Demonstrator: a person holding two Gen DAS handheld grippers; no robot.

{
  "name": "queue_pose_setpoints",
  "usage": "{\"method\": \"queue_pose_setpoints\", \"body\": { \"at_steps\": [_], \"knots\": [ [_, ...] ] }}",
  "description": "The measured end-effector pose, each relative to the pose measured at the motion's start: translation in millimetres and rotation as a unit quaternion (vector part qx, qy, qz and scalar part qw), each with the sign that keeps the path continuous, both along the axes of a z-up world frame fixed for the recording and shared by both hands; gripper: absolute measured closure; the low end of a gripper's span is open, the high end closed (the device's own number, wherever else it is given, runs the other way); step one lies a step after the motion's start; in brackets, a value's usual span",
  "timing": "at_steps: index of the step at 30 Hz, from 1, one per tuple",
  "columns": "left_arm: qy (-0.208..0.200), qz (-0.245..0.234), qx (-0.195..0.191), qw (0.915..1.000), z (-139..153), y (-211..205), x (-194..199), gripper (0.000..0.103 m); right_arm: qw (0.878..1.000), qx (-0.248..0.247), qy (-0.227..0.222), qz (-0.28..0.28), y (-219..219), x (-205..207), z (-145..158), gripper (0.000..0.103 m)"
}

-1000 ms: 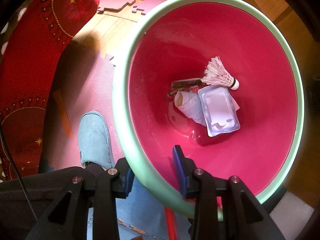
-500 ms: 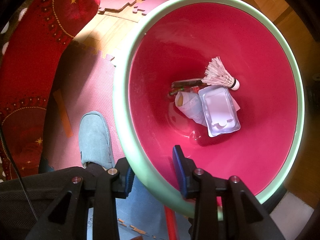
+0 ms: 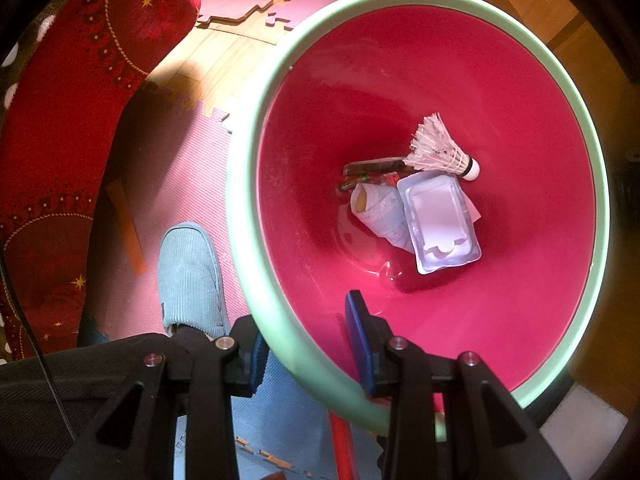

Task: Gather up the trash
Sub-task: 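Close the right tool on the white plastic bag and lift, then carry the white plastic bag with the right tool over the red bucket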

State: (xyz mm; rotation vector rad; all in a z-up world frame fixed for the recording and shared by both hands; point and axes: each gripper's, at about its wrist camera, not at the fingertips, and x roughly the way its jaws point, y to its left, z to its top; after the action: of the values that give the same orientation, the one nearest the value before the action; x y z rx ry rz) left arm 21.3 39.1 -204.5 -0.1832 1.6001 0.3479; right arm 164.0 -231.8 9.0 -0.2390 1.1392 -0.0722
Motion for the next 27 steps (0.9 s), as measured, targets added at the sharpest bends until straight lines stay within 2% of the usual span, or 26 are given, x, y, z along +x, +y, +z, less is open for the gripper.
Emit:
{"method": "queue_pose_setpoints", "body": {
  "at_steps": [8,14,22,27],
  "knots": [
    [0.000,0.000,0.000,1.0000,0.0,0.2,-0.3,0.067,0.997,0.028,-0.042,0.060,48.3,-5.0,23.2,0.086],
    [0.000,0.000,-0.001,1.0000,0.0,0.2,-0.4,0.067,0.989,0.078,-0.060,0.115,95.5,-5.8,26.1,0.086],
    [-0.001,0.000,-0.001,1.0000,-0.2,0.0,-0.1,0.067,0.977,0.112,-0.027,0.180,154.1,0.2,-8.0,0.086],
    [0.000,0.000,-0.001,1.0000,-0.3,1.0,-0.3,0.067,0.974,0.114,0.001,0.193,171.8,8.0,-37.9,0.086]
  ]
}}
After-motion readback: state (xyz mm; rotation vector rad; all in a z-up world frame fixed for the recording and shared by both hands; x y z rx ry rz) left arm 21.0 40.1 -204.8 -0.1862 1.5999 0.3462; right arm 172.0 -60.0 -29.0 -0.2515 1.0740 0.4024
